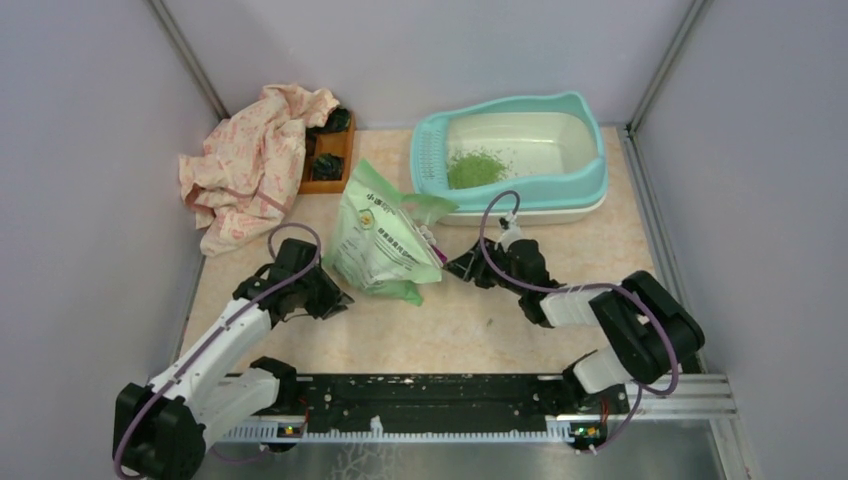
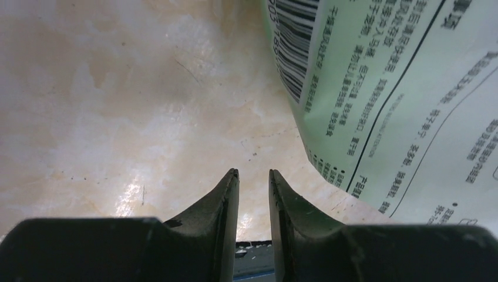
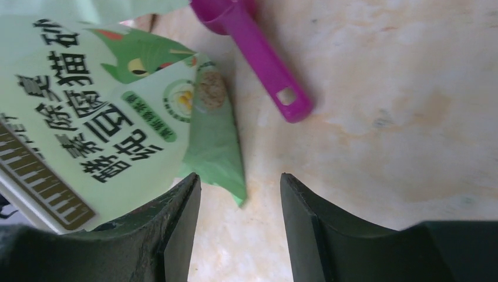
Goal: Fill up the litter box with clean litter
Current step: Adjust the cat litter bag at the center of the board.
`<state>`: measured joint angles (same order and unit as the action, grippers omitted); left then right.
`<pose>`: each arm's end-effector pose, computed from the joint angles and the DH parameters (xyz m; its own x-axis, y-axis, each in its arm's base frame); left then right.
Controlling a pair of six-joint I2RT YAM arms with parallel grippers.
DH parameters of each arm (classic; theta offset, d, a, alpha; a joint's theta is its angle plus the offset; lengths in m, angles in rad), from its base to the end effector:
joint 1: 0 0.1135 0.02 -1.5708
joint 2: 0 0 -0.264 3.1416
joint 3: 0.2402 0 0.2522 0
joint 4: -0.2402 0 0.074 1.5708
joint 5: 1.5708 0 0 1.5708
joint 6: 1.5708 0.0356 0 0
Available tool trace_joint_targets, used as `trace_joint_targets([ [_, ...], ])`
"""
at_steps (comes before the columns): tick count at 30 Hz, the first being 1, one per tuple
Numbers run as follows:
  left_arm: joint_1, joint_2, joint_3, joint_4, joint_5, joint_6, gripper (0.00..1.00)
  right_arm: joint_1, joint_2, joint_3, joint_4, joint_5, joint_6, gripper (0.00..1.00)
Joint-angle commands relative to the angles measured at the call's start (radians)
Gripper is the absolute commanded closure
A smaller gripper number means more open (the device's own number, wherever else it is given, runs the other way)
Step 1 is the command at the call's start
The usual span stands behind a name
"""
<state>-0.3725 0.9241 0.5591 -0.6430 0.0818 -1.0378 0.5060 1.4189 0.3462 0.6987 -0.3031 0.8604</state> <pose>0.1569 -0.0644 0.2002 -0.7477 -0.6295 -0.2116 -0.4735 0.7287 -0.4947 0.2138 0.1306 0.1485 -0.7433 0.4153 -0.5244 -0.2179 0.5908 0.7768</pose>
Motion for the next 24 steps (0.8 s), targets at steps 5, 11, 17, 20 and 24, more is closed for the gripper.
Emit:
trace_joint_targets([
  [5, 0.113, 0.022, -0.021, 0.103, -0.001, -0.023, 0.68, 0.104, 0.170, 0.036, 0.405, 0.113, 0.205, 0.50],
  [11, 0.204, 0.045, -0.080, 0.201, 0.086, -0.022, 0.69, 0.127, 0.297, 0.080, 0.490, 0.192, 0.323, 0.53],
  [17, 0.225, 0.116, -0.115, 0.299, 0.141, -0.038, 0.69, 0.189, 0.329, 0.199, 0.372, 0.279, 0.321, 0.54],
  [20, 0.248, 0.159, -0.128, 0.344, 0.166, -0.040, 0.69, 0.207, 0.365, 0.239, 0.360, 0.298, 0.364, 0.55],
  [24, 0.292, 0.212, -0.146, 0.406, 0.203, -0.029, 0.70, 0.230, 0.413, 0.259, 0.356, 0.321, 0.396, 0.56],
])
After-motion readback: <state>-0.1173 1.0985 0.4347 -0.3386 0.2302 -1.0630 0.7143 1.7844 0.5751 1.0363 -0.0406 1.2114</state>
